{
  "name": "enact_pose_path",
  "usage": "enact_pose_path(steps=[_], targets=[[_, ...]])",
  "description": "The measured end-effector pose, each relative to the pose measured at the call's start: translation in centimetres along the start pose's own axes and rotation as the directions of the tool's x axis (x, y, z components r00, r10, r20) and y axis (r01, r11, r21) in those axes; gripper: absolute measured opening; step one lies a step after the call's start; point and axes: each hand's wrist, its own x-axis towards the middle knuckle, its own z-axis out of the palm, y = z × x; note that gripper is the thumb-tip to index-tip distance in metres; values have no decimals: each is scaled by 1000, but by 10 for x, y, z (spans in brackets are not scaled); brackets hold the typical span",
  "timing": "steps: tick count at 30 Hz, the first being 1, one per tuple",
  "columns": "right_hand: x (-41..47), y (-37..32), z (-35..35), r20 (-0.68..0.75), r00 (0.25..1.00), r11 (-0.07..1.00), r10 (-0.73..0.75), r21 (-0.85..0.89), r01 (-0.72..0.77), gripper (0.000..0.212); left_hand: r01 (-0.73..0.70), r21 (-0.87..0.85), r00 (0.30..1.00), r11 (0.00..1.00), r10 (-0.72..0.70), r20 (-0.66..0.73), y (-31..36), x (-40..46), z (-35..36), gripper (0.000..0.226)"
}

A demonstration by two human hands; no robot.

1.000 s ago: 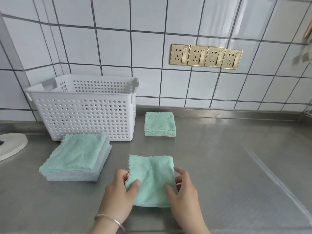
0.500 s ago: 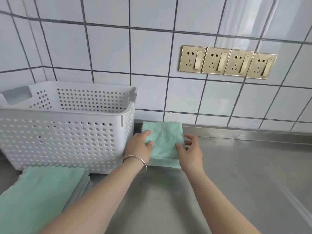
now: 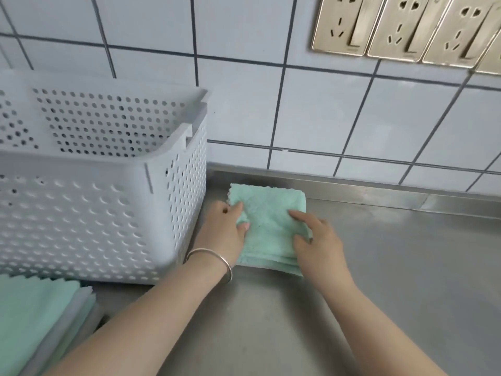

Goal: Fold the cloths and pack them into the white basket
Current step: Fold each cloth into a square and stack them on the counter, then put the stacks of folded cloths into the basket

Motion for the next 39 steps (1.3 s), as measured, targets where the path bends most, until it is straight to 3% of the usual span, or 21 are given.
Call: enact_pose_path(steps=[5, 10, 14, 16, 19, 23, 25, 27, 30, 33, 36, 39], targets=[[-10, 1, 11, 32, 996, 996, 86, -11, -85, 46, 65, -12, 990, 998, -63, 127, 0, -12, -2, 50], [-4, -29, -2, 78, 967, 967, 241, -106, -232, 44, 160, 81, 925, 984, -178, 336, 23, -5, -31, 58], [9, -53, -10, 7, 938, 908, 348, -253, -335, 32, 137, 244, 916, 960, -216, 337, 36, 0, -44, 62], [14, -61, -9, -76, 893, 874, 444, -182, -450, 30, 104, 274, 937, 956, -186, 295, 35, -3, -49, 59], [28, -65, -12, -126, 813, 816, 569, -33, -577, 32, 59, 192, 976, 980, -96, 193, 26, 1, -46, 67], [34, -63, -9, -178, 819, 832, 545, -12, -555, 14, 61, 121, 954, 991, -93, 284, 19, 3, -38, 61], [33, -59, -6, -171, 826, 838, 537, -8, -546, 6, 70, 106, 960, 992, -96, 265, 16, 6, -30, 59], [31, -54, -5, -165, 824, 834, 542, -18, -552, 11, 115, 51, 959, 992, -124, 254, 17, 7, -29, 59], [28, -47, -3, -121, 808, 812, 576, -32, -583, 37, 270, -140, 947, 953, -237, 216, 21, 4, -29, 67], [28, -45, 2, -16, 792, 783, 610, -138, -606, 49, 552, -228, 825, 802, -486, 289, 22, 8, -25, 73], [32, -50, 9, 91, 811, 797, 578, -276, -537, 53, 673, -196, 719, 713, -568, 400, 18, 19, -21, 73], [39, -47, 3, 182, 746, 768, 640, -156, -621, 57, 767, -138, 607, 626, -639, 472, 22, 30, -24, 80]])
